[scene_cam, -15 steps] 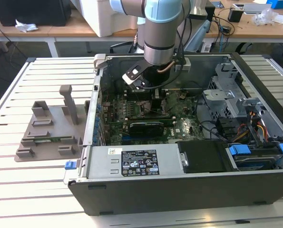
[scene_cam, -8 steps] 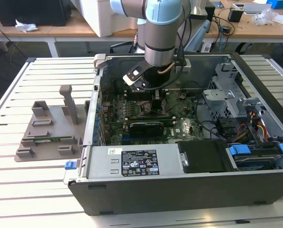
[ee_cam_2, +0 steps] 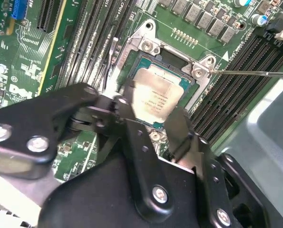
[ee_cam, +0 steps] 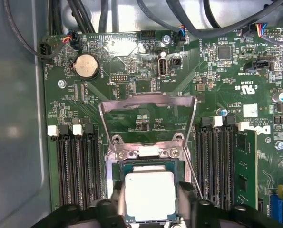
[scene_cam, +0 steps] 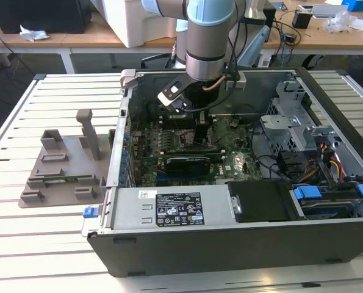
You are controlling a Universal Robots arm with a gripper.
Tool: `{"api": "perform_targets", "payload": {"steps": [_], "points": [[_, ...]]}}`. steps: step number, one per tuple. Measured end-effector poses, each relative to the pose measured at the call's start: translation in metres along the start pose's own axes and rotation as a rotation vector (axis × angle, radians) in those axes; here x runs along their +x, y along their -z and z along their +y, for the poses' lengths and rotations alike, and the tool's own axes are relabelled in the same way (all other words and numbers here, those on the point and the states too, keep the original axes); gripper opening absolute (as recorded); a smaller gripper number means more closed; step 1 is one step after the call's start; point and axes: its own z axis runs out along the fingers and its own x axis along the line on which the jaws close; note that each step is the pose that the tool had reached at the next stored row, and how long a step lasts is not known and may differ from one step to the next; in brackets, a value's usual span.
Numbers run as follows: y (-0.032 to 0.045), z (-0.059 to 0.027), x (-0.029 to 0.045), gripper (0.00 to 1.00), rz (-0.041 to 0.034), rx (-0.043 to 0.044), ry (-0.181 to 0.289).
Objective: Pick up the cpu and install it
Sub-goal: 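Place the cpu into insertion slot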
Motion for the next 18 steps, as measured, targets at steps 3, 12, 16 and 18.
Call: {"api": "perform_targets", "payload": {"steps": [3, 12, 16, 18], "points": [[0.0000, -0.0003, 0.0000, 0.40, -0.0001, 0.0000, 0.000], [-0.0019, -0.0038, -0.0004, 0.11, -0.0042, -0.0002, 0.002], [-0.0052, -0.0039, -0.0005, 0.11, -0.0051, 0.0016, 0.003], [-0.0063, -0.0011, -0.0004, 0.11, -0.0053, 0.0039, 0.003]]}}
